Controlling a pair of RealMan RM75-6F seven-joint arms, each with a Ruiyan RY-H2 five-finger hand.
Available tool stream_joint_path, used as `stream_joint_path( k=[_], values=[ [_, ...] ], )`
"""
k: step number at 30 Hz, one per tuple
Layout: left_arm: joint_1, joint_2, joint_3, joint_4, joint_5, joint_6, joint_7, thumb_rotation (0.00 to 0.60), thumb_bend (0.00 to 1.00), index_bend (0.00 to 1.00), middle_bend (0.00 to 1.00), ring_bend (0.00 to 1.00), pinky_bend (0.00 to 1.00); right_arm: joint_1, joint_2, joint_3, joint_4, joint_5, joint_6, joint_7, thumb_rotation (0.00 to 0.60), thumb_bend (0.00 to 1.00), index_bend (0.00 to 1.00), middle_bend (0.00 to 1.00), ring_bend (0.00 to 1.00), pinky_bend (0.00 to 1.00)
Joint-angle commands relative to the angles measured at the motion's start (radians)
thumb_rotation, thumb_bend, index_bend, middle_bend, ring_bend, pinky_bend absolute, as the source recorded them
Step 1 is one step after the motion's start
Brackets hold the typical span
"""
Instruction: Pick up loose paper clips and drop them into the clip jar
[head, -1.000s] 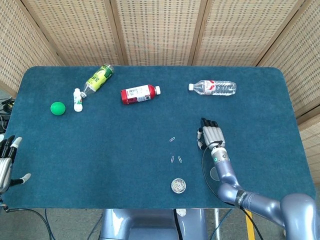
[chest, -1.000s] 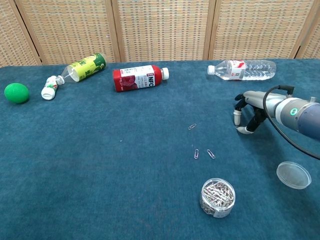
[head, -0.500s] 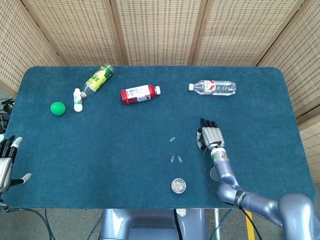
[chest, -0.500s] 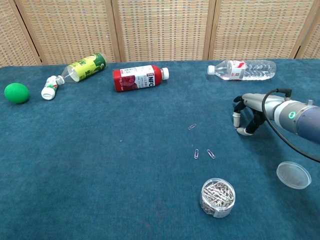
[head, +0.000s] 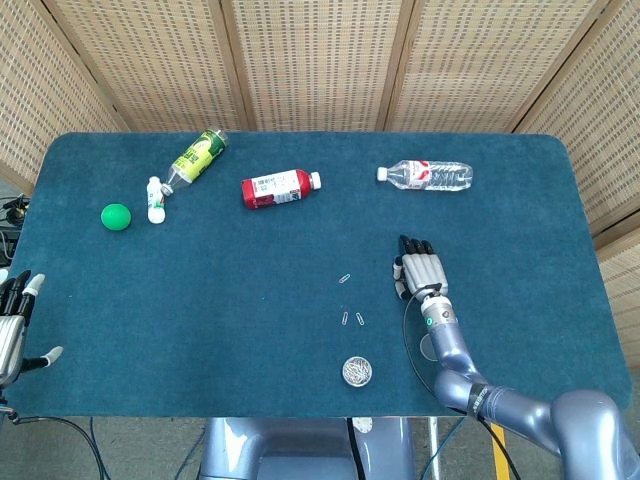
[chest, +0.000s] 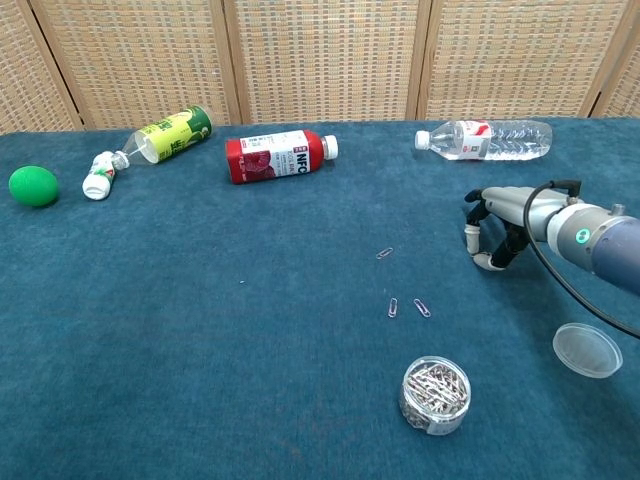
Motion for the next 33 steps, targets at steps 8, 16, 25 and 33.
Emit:
stream_joint_path(
  k=[8, 16, 25, 33],
  values=[
    [-0.002, -0.001, -0.001, 0.002, -0.003, -0.003, 0.001, 0.600, 0.00, 0.00, 0.00, 0.00, 0.00, -0.012, -0.020, 0.011, 0.038, -0.061, 0.011, 0.050, 0.600, 0.43, 0.64, 0.01, 0.00, 0.00],
    [-0.002, -0.001, 0.000, 0.001, -0.002, -0.003, 0.001, 0.600, 0.00, 0.00, 0.00, 0.00, 0.00, -0.020, -0.017, 0.020, 0.035, -0.089, 0.015, 0.066, 0.600, 0.43, 0.64, 0.01, 0.00, 0.00],
    [-0.001, 0.001, 0.003, -0.001, 0.003, -0.002, -0.001, 0.600, 0.00, 0.00, 0.00, 0.00, 0.00, -0.034, 0.036, 0.020, -0.055, -0.129, 0.042, 0.052, 0.600, 0.43, 0.64, 0.01, 0.00, 0.00],
    [0.001, 0.003, 0.006, -0.003, 0.011, 0.001, -0.006, 0.600, 0.00, 0.00, 0.00, 0.00, 0.00, -0.052, 0.113, 0.002, -0.211, -0.188, 0.069, 0.044, 0.600, 0.43, 0.64, 0.01, 0.00, 0.00]
  ],
)
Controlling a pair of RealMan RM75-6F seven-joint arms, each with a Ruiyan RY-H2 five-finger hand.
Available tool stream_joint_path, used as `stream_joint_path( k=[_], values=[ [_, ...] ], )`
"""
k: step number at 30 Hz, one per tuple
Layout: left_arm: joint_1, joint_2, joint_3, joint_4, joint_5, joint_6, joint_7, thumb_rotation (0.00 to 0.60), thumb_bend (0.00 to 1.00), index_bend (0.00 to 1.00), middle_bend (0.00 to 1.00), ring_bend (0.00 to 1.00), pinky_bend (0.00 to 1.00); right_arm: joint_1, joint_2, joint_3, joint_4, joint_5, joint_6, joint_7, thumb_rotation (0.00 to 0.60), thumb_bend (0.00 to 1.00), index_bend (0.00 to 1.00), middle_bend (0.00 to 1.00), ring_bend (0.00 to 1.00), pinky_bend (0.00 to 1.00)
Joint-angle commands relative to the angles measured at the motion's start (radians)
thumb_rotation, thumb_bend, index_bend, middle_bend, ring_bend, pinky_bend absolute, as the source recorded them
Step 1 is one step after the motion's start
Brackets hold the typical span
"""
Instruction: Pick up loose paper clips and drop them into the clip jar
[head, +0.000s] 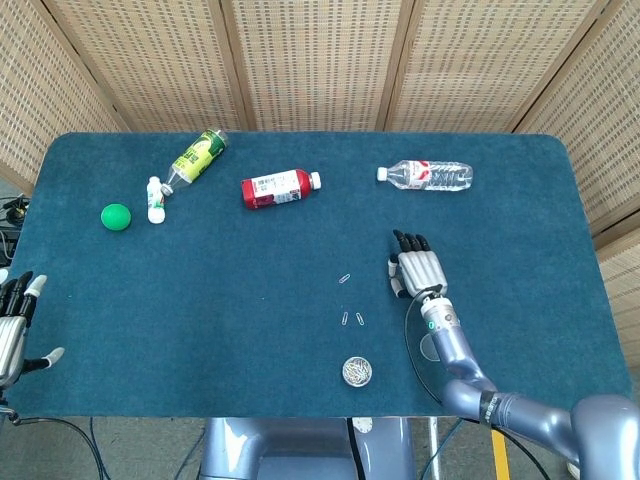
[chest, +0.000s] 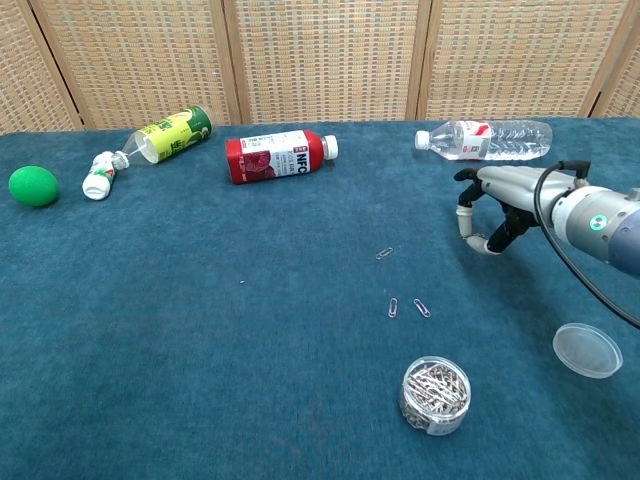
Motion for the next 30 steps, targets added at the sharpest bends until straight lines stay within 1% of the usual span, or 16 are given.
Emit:
stream_joint_path(
  k=[1, 3, 9, 15, 19, 24, 30],
  values=[
    [0.000, 0.001, 0.000, 0.000, 0.001, 0.000, -0.001, 0.600, 0.00, 0.00, 0.00, 0.00, 0.00, -0.013, 0.050, -0.018, -0.090, -0.048, 0.016, -0.002, 0.600, 0.43, 0.64, 0.01, 0.00, 0.00],
    [0.000, 0.001, 0.000, -0.001, 0.002, 0.000, -0.001, 0.600, 0.00, 0.00, 0.00, 0.00, 0.00, -0.017, 0.069, -0.026, -0.125, -0.063, 0.017, 0.000, 0.600, 0.43, 0.64, 0.01, 0.00, 0.00],
    [0.001, 0.003, 0.001, -0.002, 0.003, 0.000, -0.004, 0.600, 0.00, 0.00, 0.00, 0.00, 0.00, -0.031, 0.147, -0.070, -0.285, -0.157, 0.026, 0.008, 0.600, 0.43, 0.64, 0.02, 0.00, 0.00],
    [0.000, 0.002, 0.001, -0.001, 0.001, -0.001, -0.002, 0.600, 0.00, 0.00, 0.00, 0.00, 0.00, -0.039, 0.196, -0.105, -0.391, -0.217, 0.021, 0.012, 0.600, 0.43, 0.64, 0.02, 0.00, 0.00],
    [0.000, 0.002, 0.001, -0.001, 0.000, -0.001, -0.001, 0.600, 0.00, 0.00, 0.00, 0.00, 0.00, -0.048, 0.234, -0.145, -0.474, -0.277, 0.020, 0.011, 0.600, 0.43, 0.64, 0.02, 0.00, 0.00],
    [0.000, 0.002, 0.000, -0.001, 0.000, 0.000, -0.001, 0.600, 0.00, 0.00, 0.00, 0.00, 0.00, -0.061, 0.272, -0.195, -0.543, -0.332, 0.014, 0.008, 0.600, 0.43, 0.64, 0.02, 0.00, 0.00],
    [-0.001, 0.000, -0.001, 0.000, -0.002, -0.003, 0.000, 0.600, 0.00, 0.00, 0.00, 0.00, 0.00, -0.076, 0.290, -0.239, -0.586, -0.389, 0.014, 0.010, 0.600, 0.43, 0.64, 0.02, 0.00, 0.00]
  ],
)
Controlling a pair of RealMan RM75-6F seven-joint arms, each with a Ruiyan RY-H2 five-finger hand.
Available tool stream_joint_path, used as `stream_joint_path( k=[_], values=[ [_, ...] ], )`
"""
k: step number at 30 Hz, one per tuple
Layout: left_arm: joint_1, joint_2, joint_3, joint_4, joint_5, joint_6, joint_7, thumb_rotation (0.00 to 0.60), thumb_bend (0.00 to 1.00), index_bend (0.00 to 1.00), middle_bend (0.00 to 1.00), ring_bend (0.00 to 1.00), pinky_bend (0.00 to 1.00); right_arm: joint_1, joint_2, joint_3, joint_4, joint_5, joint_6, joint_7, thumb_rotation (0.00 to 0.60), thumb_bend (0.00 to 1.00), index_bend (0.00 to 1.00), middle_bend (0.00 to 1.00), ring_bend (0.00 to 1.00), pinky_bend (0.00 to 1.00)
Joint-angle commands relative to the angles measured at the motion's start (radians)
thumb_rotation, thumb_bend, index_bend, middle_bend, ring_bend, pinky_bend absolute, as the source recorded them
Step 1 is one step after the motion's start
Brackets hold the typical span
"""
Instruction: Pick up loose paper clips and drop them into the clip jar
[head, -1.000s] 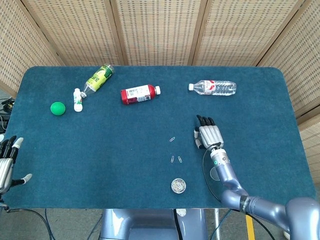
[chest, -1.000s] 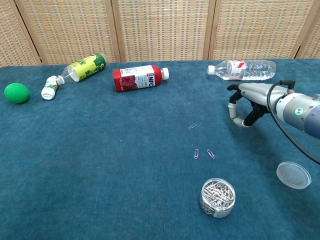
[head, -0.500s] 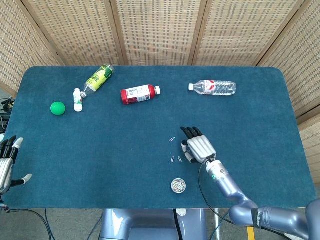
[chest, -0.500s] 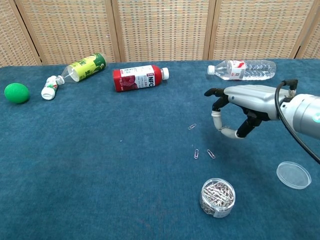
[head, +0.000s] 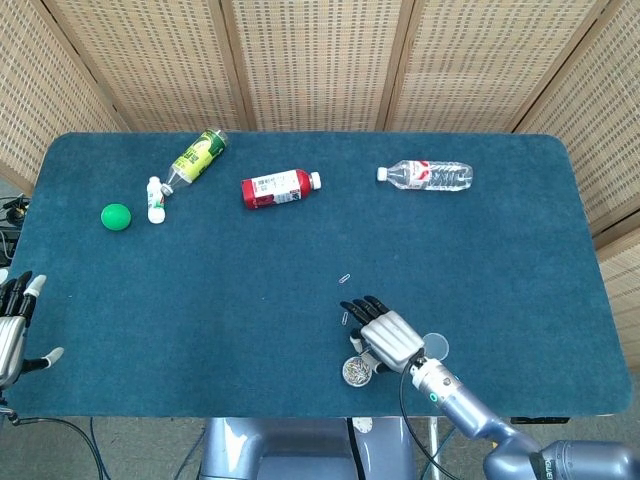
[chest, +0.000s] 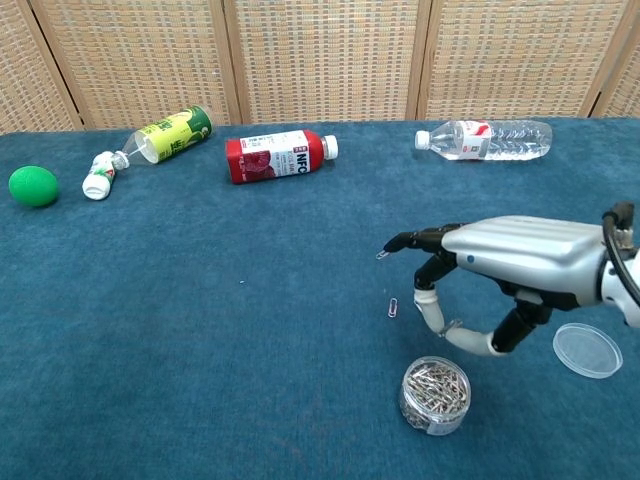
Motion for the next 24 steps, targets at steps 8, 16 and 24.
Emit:
stream_joint_path(
  k=[8, 16, 24],
  values=[
    [0.000, -0.003, 0.001, -0.001, 0.002, 0.003, 0.009, 0.600, 0.00, 0.00, 0.00, 0.00, 0.00, -0.008, -0.024, -0.023, -0.005, -0.032, -0.013, 0.000, 0.600, 0.43, 0.64, 0.02, 0.00, 0.00],
    [0.000, -0.001, -0.001, 0.000, 0.000, 0.002, 0.004, 0.600, 0.00, 0.00, 0.00, 0.00, 0.00, -0.001, -0.073, -0.018, 0.018, 0.006, -0.034, -0.029, 0.600, 0.43, 0.64, 0.02, 0.00, 0.00],
    [0.000, 0.000, -0.001, -0.001, 0.001, 0.002, 0.001, 0.600, 0.00, 0.00, 0.00, 0.00, 0.00, -0.002, -0.090, -0.019, 0.036, 0.021, -0.035, -0.045, 0.600, 0.43, 0.64, 0.03, 0.00, 0.00]
  ],
)
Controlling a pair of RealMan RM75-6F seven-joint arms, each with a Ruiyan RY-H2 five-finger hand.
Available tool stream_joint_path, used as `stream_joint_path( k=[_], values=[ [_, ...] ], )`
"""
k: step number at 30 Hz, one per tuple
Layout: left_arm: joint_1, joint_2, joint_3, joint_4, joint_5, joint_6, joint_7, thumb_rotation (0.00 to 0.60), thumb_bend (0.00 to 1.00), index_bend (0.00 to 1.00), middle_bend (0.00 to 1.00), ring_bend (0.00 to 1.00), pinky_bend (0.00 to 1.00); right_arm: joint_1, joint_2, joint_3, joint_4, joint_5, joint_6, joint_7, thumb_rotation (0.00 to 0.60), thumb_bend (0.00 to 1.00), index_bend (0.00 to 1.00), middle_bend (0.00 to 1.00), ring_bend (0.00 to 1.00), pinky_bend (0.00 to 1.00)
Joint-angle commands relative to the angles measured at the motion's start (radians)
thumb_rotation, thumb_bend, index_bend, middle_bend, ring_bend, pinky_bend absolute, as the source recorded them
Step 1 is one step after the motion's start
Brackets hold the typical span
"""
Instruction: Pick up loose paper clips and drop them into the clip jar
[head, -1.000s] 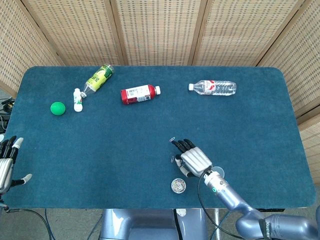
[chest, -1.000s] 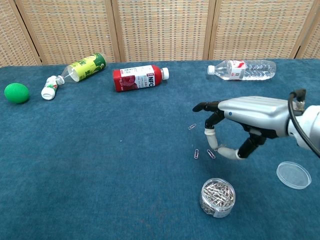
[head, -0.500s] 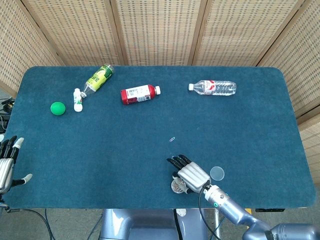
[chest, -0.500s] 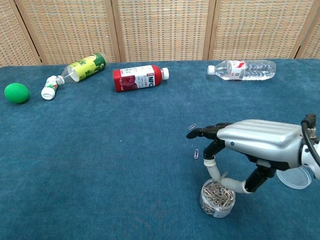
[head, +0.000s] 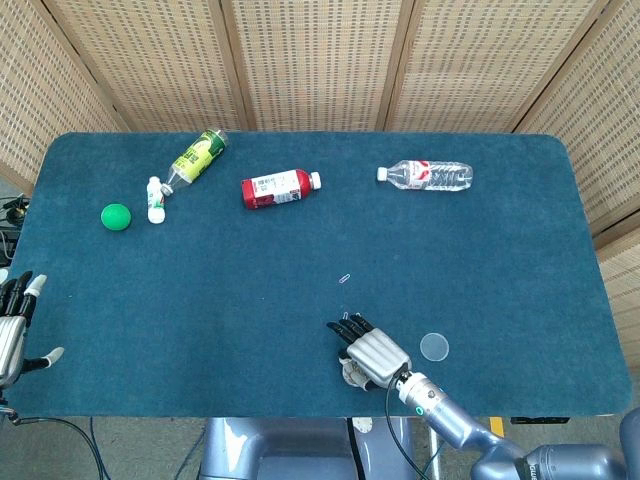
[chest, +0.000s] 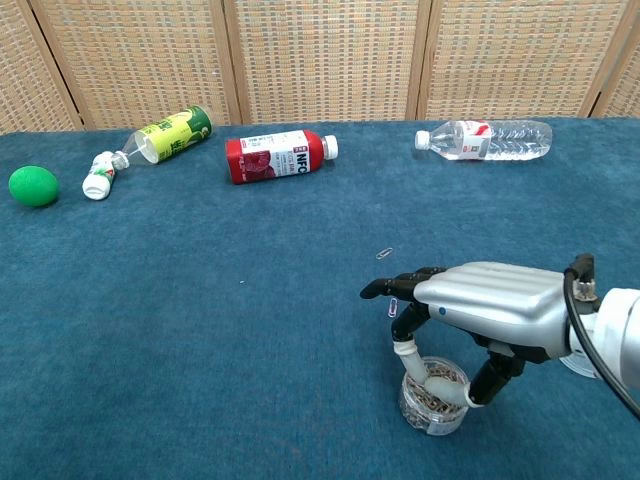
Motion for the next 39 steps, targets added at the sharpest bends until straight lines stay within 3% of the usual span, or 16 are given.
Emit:
stream_joint_path(
  k=[1, 10, 12, 14, 16, 17, 25, 39],
  values=[
    [0.000, 0.000, 0.000, 0.000, 0.000, 0.001, 0.001, 0.600, 0.00, 0.00, 0.00, 0.00, 0.00, -0.001, 0.000, 0.002, 0.002, 0.001, 0.003, 0.000, 0.600, 0.43, 0.64, 0.03, 0.00, 0.00],
    [0.000, 0.000, 0.000, -0.001, -0.001, -0.002, 0.000, 0.600, 0.00, 0.00, 0.00, 0.00, 0.00, -0.016, 0.060, 0.039, -0.034, -0.061, 0.076, 0.047, 0.600, 0.43, 0.63, 0.03, 0.00, 0.00],
    [0.000, 0.002, 0.000, -0.002, 0.000, 0.000, -0.002, 0.600, 0.00, 0.00, 0.00, 0.00, 0.00, -0.025, 0.090, 0.045, -0.035, -0.092, 0.103, 0.072, 0.600, 0.36, 0.52, 0.03, 0.00, 0.00],
    [0.001, 0.003, 0.000, -0.003, 0.002, 0.002, -0.006, 0.600, 0.00, 0.00, 0.00, 0.00, 0.00, -0.036, 0.118, 0.048, -0.030, -0.108, 0.128, 0.083, 0.600, 0.12, 0.25, 0.02, 0.00, 0.00],
    [0.002, 0.006, -0.001, -0.004, 0.004, 0.004, -0.010, 0.600, 0.00, 0.00, 0.00, 0.00, 0.00, -0.054, 0.153, 0.049, -0.026, -0.115, 0.159, 0.090, 0.600, 0.01, 0.07, 0.01, 0.00, 0.00],
    [0.004, 0.008, 0.000, -0.005, 0.007, 0.007, -0.012, 0.600, 0.00, 0.00, 0.00, 0.00, 0.00, -0.069, 0.178, 0.048, -0.025, -0.113, 0.178, 0.092, 0.600, 0.00, 0.02, 0.00, 0.00, 0.00],
    [0.020, 0.022, 0.007, -0.024, 0.049, 0.047, -0.030, 0.600, 0.00, 0.00, 0.00, 0.00, 0.00, -0.236, 0.301, 0.019, 0.029, -0.112, 0.372, 0.209, 0.600, 0.00, 0.00, 0.00, 0.00, 0.00],
    [0.061, 0.060, 0.034, -0.076, 0.132, 0.123, -0.042, 0.600, 0.00, 0.00, 0.00, 0.00, 0.00, -0.432, 0.286, -0.022, 0.181, -0.182, 0.601, 0.251, 0.600, 0.00, 0.00, 0.00, 0.00, 0.00]
  ],
)
